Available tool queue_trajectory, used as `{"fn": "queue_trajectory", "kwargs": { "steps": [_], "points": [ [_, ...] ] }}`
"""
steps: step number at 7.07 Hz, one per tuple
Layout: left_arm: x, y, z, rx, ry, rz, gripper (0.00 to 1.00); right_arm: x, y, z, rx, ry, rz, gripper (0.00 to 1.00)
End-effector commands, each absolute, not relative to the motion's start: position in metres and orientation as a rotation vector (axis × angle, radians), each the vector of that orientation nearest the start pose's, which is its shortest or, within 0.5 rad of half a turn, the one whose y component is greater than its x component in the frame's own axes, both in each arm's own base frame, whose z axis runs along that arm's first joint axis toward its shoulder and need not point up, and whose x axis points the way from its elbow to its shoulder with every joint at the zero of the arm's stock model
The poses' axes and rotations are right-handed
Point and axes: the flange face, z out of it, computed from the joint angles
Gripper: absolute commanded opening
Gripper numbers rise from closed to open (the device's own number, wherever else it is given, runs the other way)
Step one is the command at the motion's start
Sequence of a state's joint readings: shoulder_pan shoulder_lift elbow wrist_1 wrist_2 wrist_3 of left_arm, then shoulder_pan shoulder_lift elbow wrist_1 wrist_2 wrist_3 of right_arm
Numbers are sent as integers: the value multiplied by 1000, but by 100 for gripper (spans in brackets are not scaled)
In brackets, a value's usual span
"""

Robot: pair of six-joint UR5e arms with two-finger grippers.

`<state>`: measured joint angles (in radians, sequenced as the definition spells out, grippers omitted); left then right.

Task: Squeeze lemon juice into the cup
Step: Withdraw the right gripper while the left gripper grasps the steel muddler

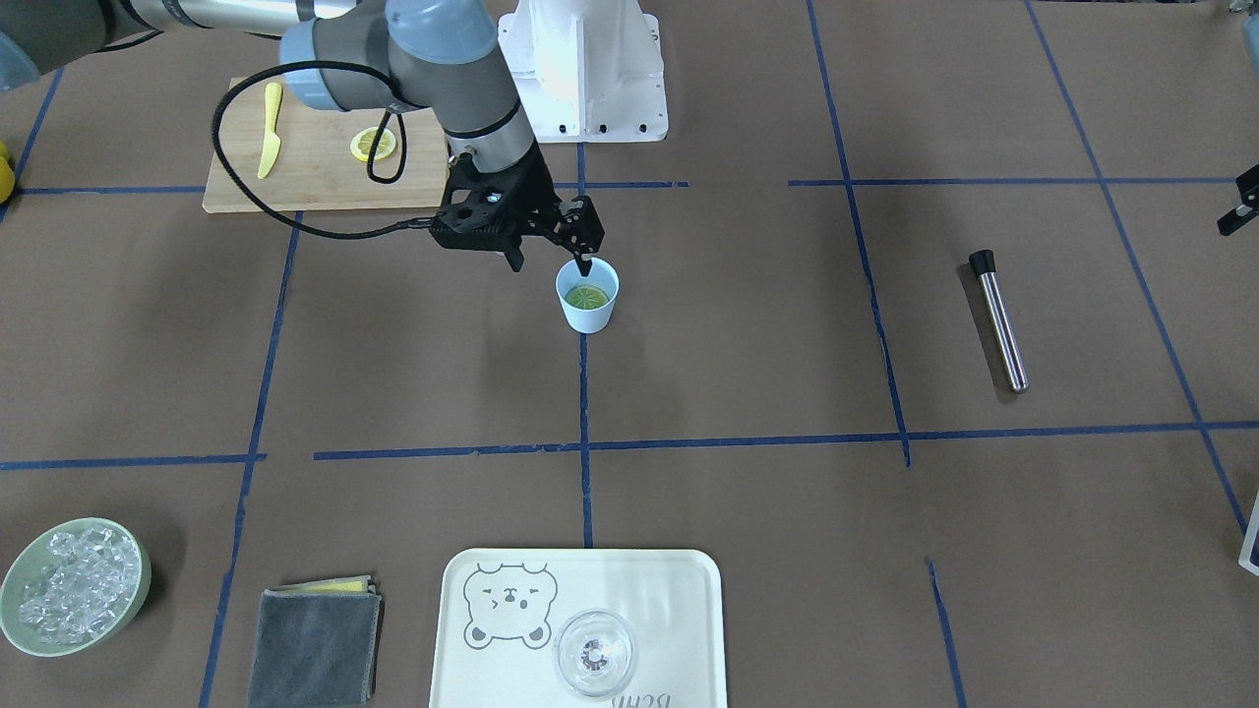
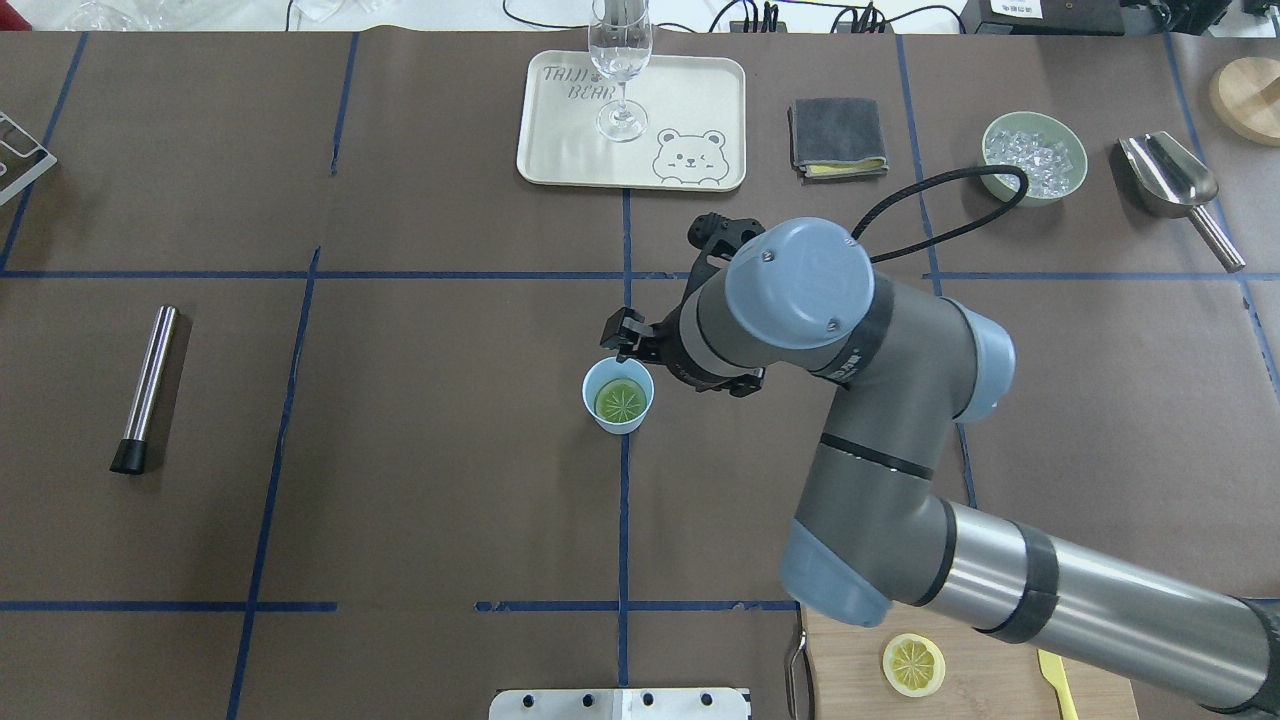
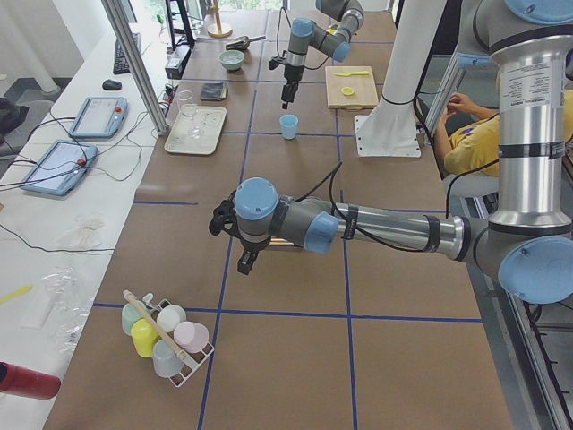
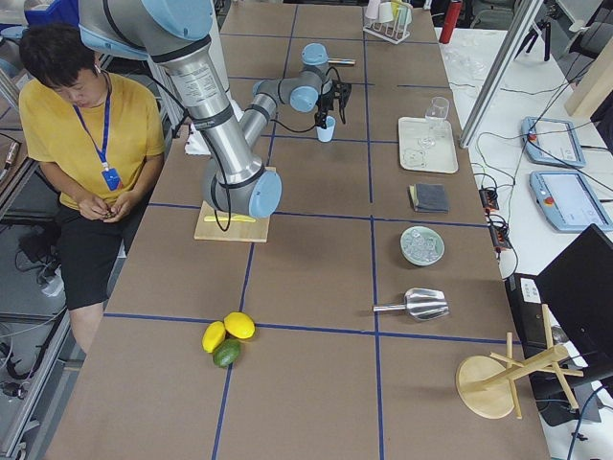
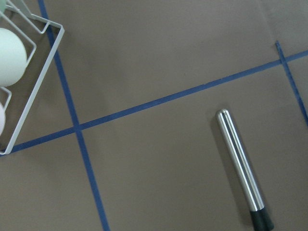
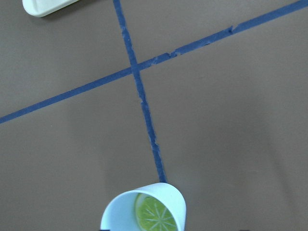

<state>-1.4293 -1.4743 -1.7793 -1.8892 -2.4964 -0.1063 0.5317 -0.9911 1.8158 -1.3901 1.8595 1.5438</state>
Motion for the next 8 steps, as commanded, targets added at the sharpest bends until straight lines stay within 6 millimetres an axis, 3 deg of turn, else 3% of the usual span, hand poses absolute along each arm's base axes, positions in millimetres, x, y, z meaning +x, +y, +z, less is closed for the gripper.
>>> {"fn": "queue_trajectory", "kwargs": {
  "steps": [1,3,4,6,8],
  "points": [
    [72,-469,539,214,995,115,100,-406,-440,260,60,-996,160,92],
    [122,-478,519,144,976,32,100,-336,-470,316,55,-967,56,92],
    [162,-478,515,97,967,40,100,-304,-480,342,61,-952,27,92],
    [214,-482,537,117,824,6,98,-275,-482,375,72,-914,8,92],
    [251,-499,554,69,805,30,94,-267,-481,384,73,-903,5,92]
  ]
}}
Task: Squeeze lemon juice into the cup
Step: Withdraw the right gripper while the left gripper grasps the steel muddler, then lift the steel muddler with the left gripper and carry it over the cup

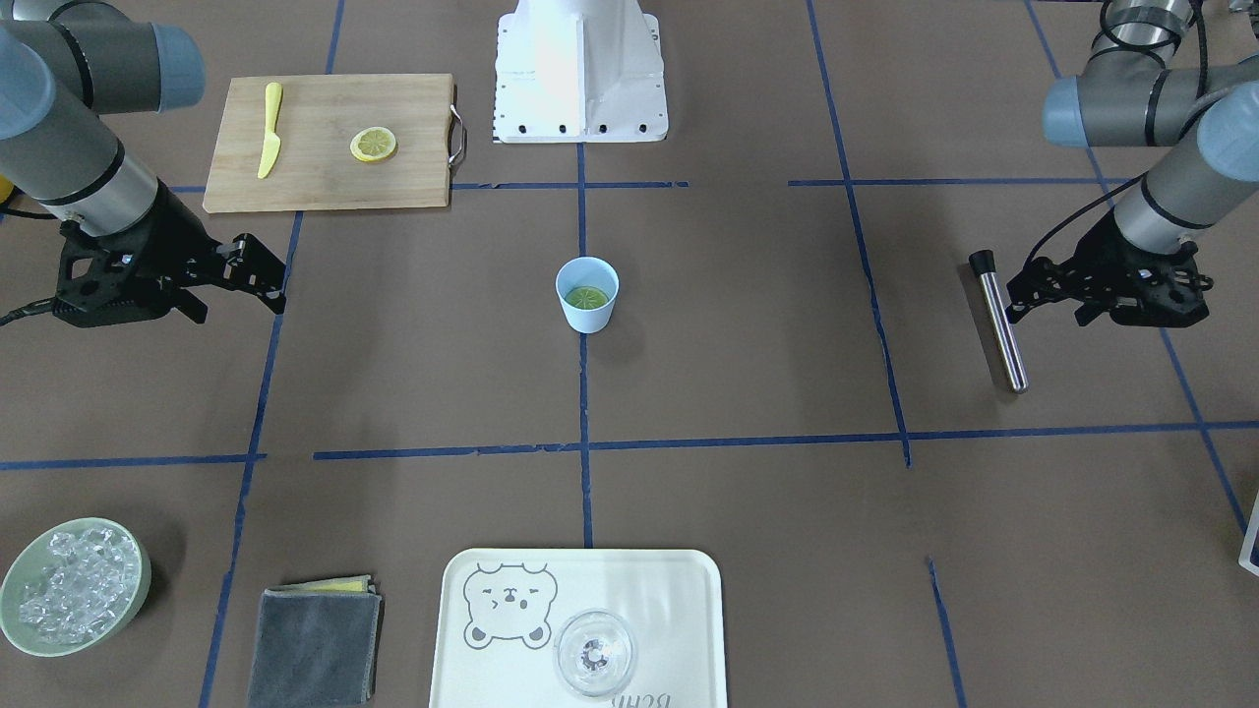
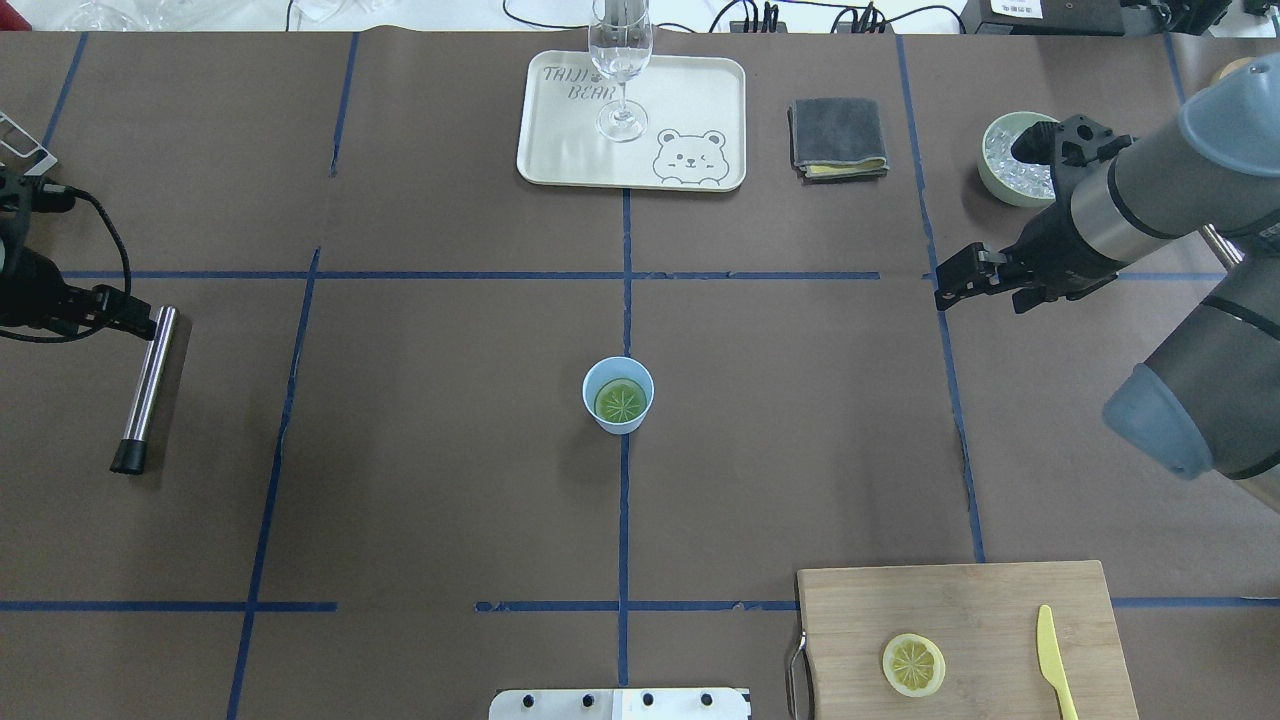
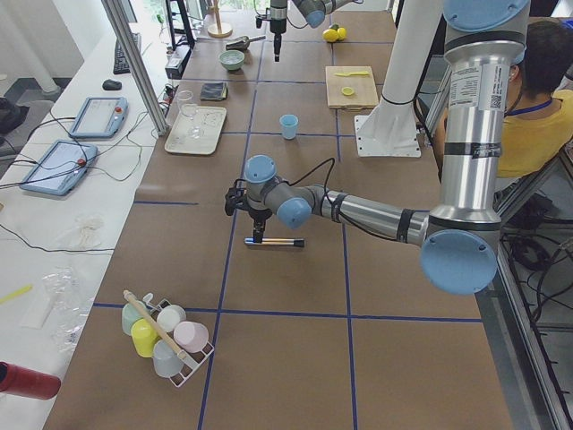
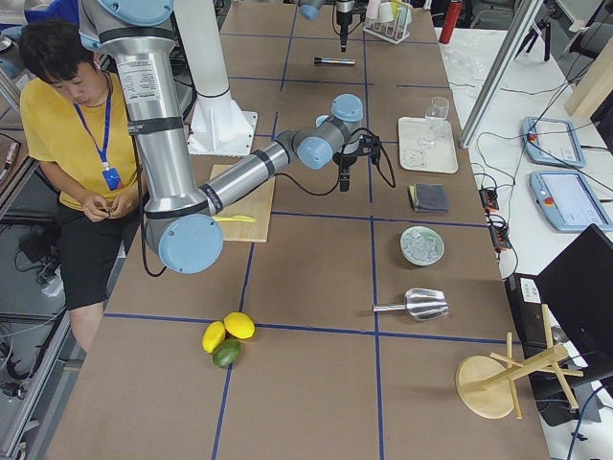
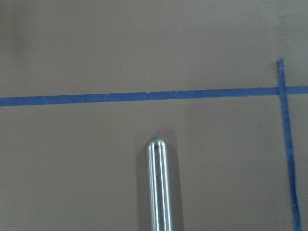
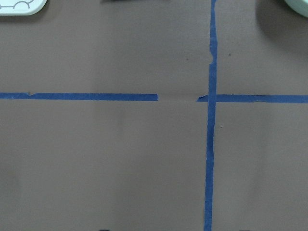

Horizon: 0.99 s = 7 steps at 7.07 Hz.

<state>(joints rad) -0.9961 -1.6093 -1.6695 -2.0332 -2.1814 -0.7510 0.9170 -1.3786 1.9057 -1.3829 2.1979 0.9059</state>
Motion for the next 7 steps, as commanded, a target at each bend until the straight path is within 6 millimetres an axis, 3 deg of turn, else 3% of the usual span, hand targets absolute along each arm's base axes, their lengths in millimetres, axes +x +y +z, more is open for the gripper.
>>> {"fn": "queue_trajectory", "kwargs": {
  "steps": [1,3,5,7],
  "points": [
    [252,-499,563,57,795,30,93,-263,-479,388,62,-908,4,94],
    [261,-497,580,27,778,35,89,-257,-475,393,47,-912,7,99],
    [275,-503,576,33,771,46,79,-256,-474,391,47,-915,7,99],
    [277,-502,579,38,758,48,59,-257,-473,392,48,-914,6,99]
  ]
}}
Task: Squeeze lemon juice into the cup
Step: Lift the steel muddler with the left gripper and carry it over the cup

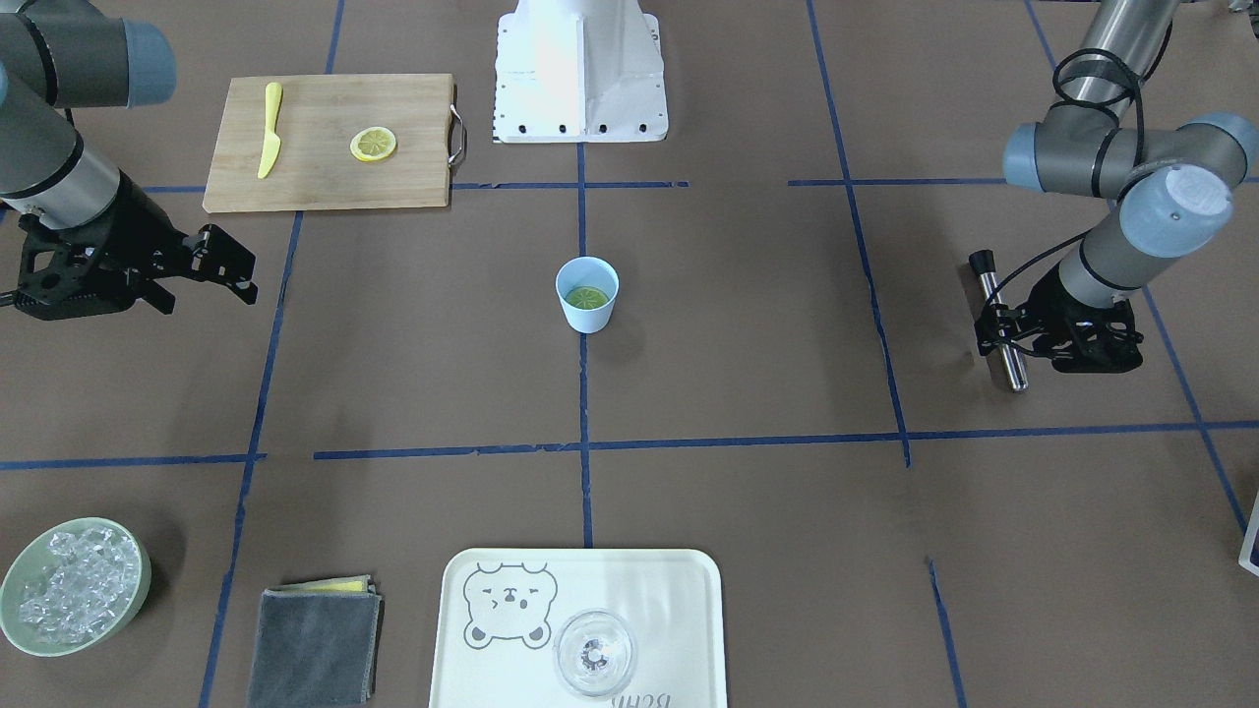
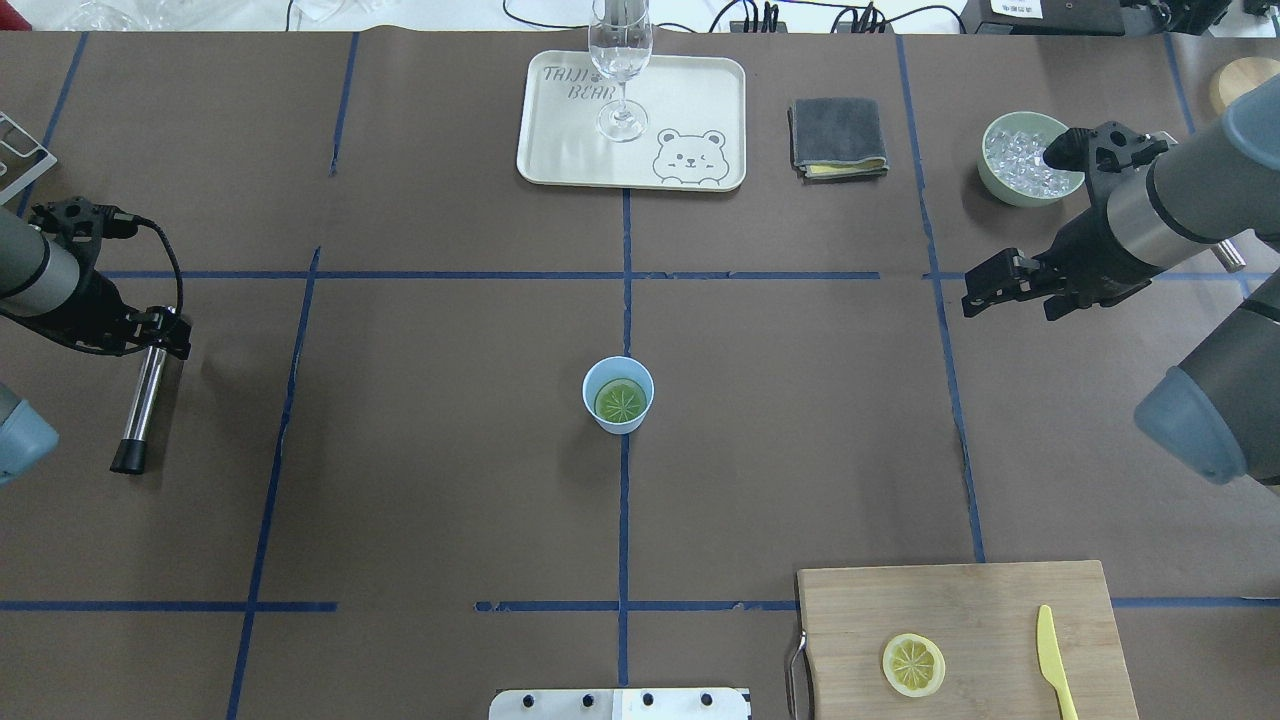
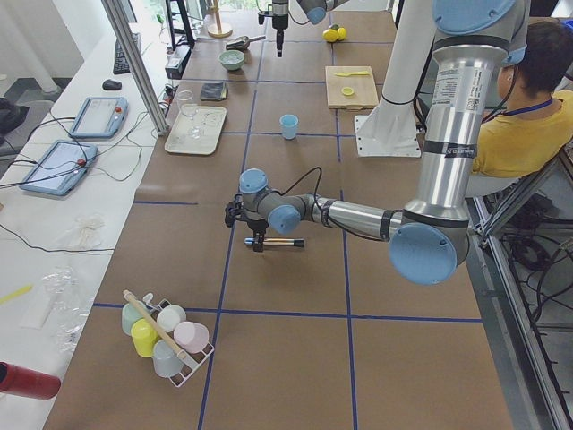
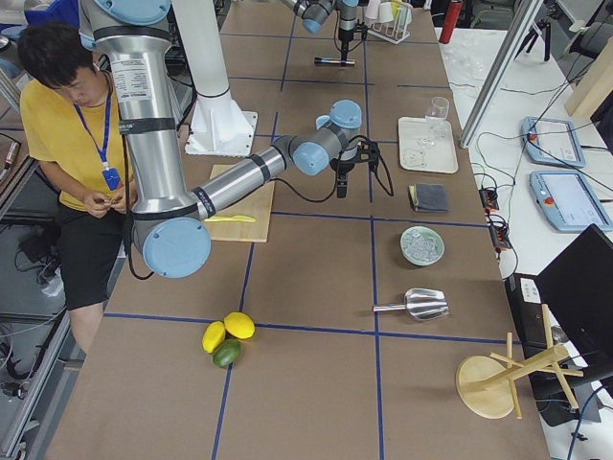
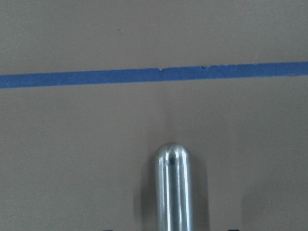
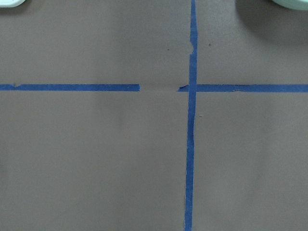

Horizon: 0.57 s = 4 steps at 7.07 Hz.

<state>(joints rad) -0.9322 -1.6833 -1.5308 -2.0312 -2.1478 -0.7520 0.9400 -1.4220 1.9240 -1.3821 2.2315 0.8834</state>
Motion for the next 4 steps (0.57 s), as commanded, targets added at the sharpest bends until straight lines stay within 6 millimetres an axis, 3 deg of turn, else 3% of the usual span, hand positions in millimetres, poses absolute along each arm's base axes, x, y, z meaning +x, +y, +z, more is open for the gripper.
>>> {"fn": "queue_trajectory", "kwargs": {
  "steps": [1,2,3,4],
  "points": [
    [276,-502,580,37,755,48,43,-257,-473,391,47,-916,6,99],
    [277,-502,579,37,755,46,11,-256,-472,390,48,-917,7,99],
    [277,-501,579,35,755,46,0,-256,-471,389,49,-920,6,99],
    [277,-501,576,44,759,56,0,-255,-470,386,53,-924,5,99]
  ]
}}
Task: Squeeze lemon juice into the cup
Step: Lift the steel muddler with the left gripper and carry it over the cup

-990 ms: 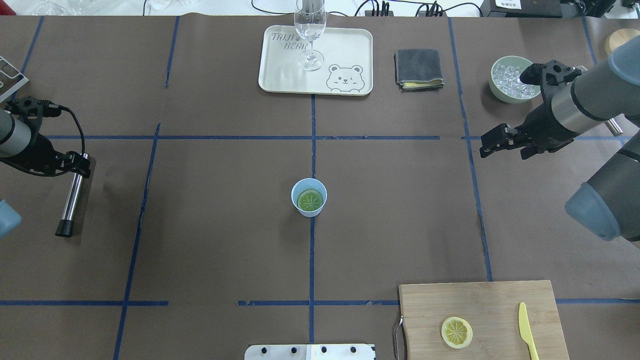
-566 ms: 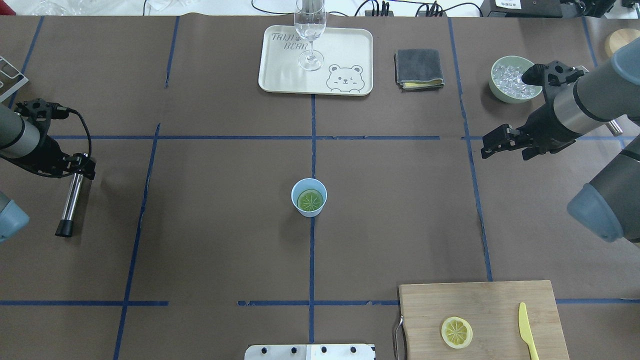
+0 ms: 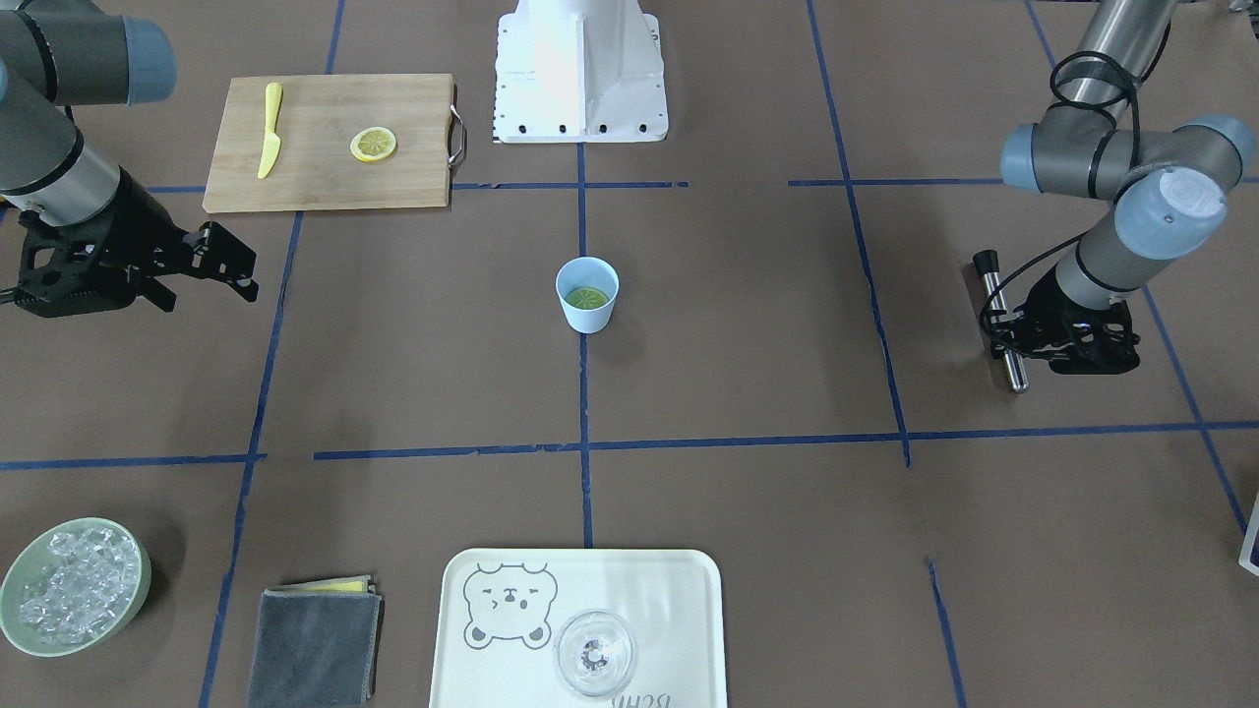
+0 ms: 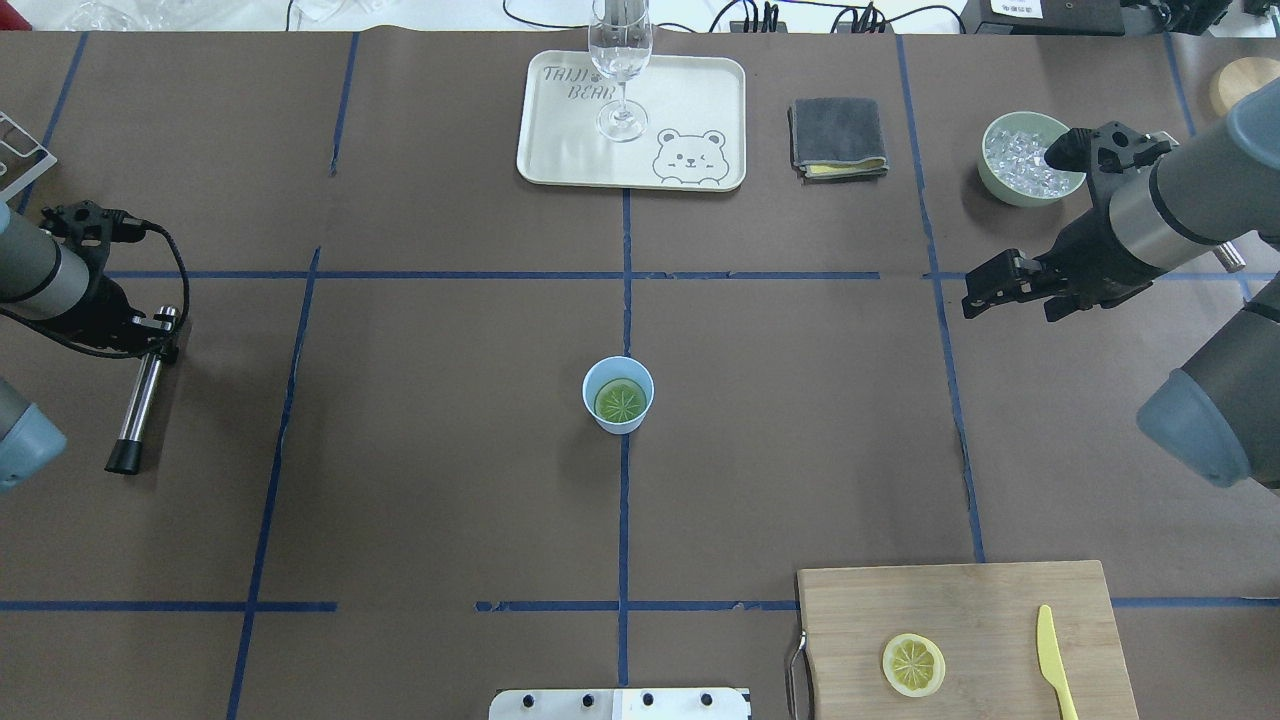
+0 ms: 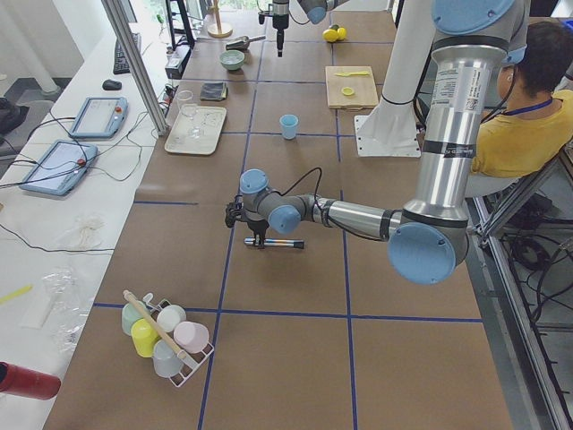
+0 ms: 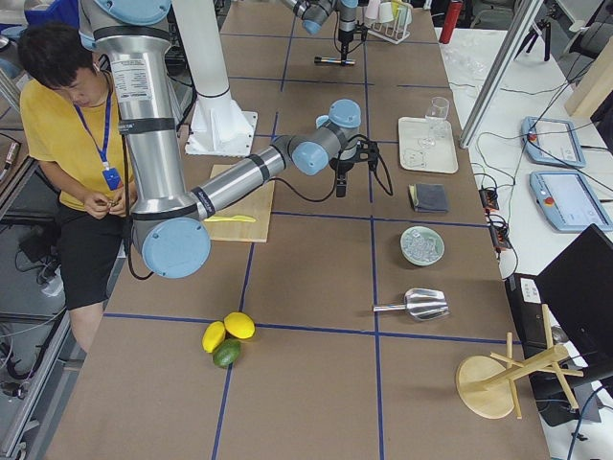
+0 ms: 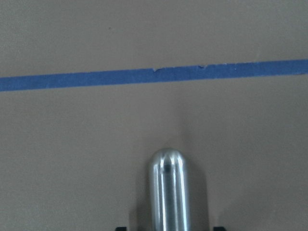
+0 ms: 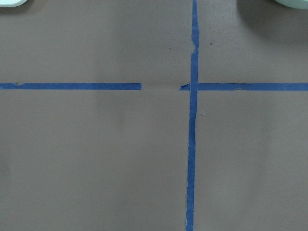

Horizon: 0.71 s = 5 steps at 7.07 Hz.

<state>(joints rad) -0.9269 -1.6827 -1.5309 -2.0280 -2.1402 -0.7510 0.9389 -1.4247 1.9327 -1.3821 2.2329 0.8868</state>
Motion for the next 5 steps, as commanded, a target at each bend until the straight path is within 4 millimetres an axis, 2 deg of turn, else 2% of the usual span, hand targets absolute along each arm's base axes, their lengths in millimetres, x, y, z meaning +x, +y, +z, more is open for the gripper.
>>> {"fn": "queue_trajectory", "kwargs": {
  "steps": [1,2,3,4,5],
  "points": [
    [273,-500,554,79,783,67,0,-255,-470,384,54,-927,8,99],
    [262,-491,510,153,831,92,0,-252,-467,378,63,-934,6,99],
    [261,-487,467,220,880,120,0,-247,-460,378,66,-935,1,99],
    [261,-480,405,311,948,163,0,-243,-456,378,69,-935,1,99],
    [283,-480,337,401,1024,229,0,-233,-447,379,71,-935,5,99]
  ]
}}
